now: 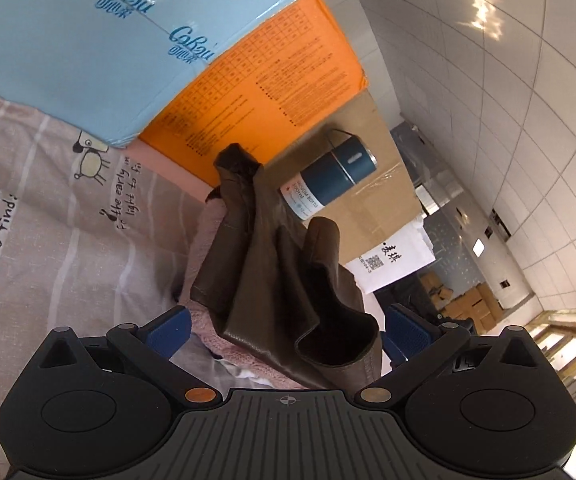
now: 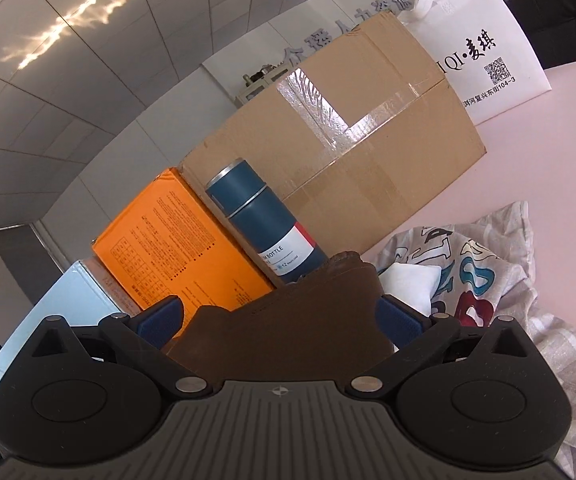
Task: Fold clothes
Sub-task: 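Grasp the brown jacket with the left and right grippers, then lift the brown jacket with both grippers and shake it out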
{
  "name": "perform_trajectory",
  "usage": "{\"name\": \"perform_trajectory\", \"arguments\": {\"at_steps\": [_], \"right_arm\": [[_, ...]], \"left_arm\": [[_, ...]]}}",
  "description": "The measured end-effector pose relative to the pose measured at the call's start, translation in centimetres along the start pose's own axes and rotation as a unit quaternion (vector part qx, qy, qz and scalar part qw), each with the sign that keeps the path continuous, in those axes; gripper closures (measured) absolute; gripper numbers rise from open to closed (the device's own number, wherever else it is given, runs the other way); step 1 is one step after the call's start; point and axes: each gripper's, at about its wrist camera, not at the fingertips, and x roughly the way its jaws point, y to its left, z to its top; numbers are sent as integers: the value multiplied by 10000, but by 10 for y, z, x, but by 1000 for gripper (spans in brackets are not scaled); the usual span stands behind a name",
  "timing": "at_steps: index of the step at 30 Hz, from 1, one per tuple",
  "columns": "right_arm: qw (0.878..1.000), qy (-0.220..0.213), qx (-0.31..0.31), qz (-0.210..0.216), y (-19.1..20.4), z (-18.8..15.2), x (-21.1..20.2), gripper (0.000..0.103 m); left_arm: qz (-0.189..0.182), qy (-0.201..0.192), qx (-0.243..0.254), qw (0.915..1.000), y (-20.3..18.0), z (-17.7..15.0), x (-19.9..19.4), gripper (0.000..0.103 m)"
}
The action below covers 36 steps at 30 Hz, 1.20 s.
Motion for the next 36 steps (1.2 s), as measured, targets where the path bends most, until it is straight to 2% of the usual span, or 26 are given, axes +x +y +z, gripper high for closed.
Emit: {"name": "perform_trajectory", "arguments": {"at_steps": [3,6,8,11,13,17,20,21,23,24,25,26,27,28,30,32,36], "right_arm": [[9998,146,146,74,-13,6,15,0],[9994,314,115,-43,-17,6,29,0],[9991,408,100,-115,-19,6,34,0],[9982,570,167,-92,-21,3,38,0],[9975,604,349,142,-22,3,35,0],[9935,546,779,627,-26,4,22,0],[9911,428,916,866,-25,3,9,1],[9921,385,845,839,-21,1,6,3],[9970,345,516,454,-12,-5,9,11],[9986,328,341,242,-7,-8,11,14],[9993,327,182,-27,-4,-11,15,26],[9990,331,30,-316,-1,-14,20,43],[9981,305,-91,-532,2,-16,22,52],[9968,270,-202,-726,4,-18,24,66],[9967,110,-236,-774,6,-20,19,73],[9967,-133,-331,-724,11,-20,11,84],[9970,-601,-403,-263,25,-19,-10,91]], "left_arm": [[-39,34,-278,9996,12,-1,8,0],[-292,43,-422,9987,18,1,13,0],[-531,19,-443,9976,16,2,15,0],[-910,-213,-451,9946,8,2,17,0],[-1067,-274,-307,9934,-1,3,20,0],[-855,-443,108,9953,-12,7,25,0],[-449,-594,462,9962,-11,7,32,2],[-305,-635,579,9958,-11,6,34,7],[11,-673,817,9944,-9,4,41,23],[163,-705,948,9929,-8,2,43,42],[299,-747,1095,9907,-7,0,44,56],[397,-808,1287,9876,-6,-2,45,57],[402,-885,1465,9844,-6,-4,45,62],[399,-953,1625,9813,-6,-6,44,65],[411,-1067,1851,9760,-9,-8,41,72],[394,-1166,2005,9719,-13,-10,37,78],[285,-1231,1976,9721,-14,-13,29,83]]}}
